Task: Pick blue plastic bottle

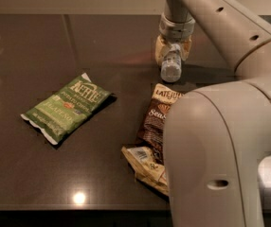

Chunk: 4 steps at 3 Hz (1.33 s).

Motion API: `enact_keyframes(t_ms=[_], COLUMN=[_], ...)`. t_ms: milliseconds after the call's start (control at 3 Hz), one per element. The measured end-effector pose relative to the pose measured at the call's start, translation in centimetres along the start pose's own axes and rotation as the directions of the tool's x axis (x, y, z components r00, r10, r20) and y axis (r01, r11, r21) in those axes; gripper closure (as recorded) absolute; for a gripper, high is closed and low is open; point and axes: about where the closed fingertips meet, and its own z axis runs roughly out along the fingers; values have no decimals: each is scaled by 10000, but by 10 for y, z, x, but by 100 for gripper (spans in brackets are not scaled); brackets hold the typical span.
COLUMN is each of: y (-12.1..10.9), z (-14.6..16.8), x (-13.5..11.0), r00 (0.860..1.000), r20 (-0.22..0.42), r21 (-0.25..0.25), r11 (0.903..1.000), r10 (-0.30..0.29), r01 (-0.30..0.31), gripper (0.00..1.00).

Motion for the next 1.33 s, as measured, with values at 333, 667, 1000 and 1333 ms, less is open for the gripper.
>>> enact_keyframes(t_ms=[333, 667, 1000, 1333], y=[2, 8, 17, 30], z=[-17, -42, -75, -114], x=[0, 2, 7, 14], r00=[9989, 9907, 9692, 9303], r20=[260, 602, 1123, 1828], r21=[13, -79, -151, -184], r11=[9992, 9924, 9749, 9450], r10=[-397, -1222, -2191, -3180], r01=[397, 1229, 2222, 3266], gripper=[88, 100, 100, 100])
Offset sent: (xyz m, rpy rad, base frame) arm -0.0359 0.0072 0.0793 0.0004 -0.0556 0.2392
